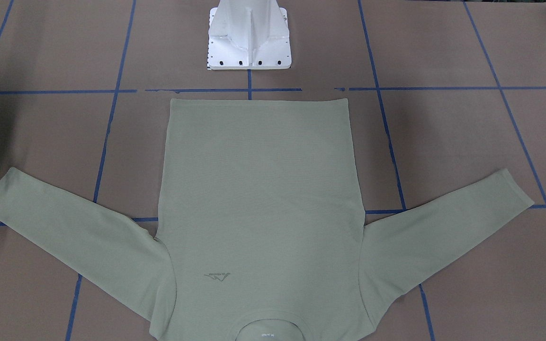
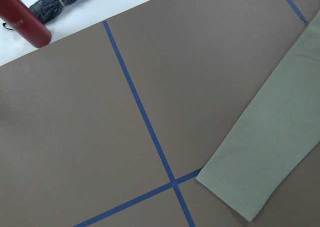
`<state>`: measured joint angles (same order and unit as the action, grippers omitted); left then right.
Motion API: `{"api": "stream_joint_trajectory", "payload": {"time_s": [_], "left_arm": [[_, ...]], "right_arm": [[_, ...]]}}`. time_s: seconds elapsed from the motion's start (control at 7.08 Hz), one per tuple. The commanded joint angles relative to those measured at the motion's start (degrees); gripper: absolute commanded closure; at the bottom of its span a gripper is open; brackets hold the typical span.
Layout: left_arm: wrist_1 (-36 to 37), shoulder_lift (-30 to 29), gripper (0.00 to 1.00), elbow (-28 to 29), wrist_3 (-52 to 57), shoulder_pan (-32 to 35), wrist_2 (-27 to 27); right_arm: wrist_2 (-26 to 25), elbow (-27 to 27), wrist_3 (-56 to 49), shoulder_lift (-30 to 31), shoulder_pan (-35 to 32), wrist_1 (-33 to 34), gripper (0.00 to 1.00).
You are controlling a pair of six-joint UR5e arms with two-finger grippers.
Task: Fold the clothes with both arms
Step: 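Lower the right gripper onto the cuff of the sleeve nearest it and grasp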
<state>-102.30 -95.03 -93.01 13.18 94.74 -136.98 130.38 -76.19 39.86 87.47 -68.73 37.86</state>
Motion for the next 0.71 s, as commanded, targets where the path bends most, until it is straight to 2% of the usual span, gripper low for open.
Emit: {"api": "stream_joint_trajectory", "payload": {"time_s": [0.0,0.56], "left_arm": [[0.0,0.0,0.0,0.0,0.0,0.0,-0.4],[0.0,0.0,0.0,0.1,0.1,0.0,-0.5]], "right_arm": [[-2.4,1.8,0.0,-0.6,3.0,-0.1,0.27],[-2.6,3.4,0.0,-0.6,4.5,-0.2,0.33]]}}
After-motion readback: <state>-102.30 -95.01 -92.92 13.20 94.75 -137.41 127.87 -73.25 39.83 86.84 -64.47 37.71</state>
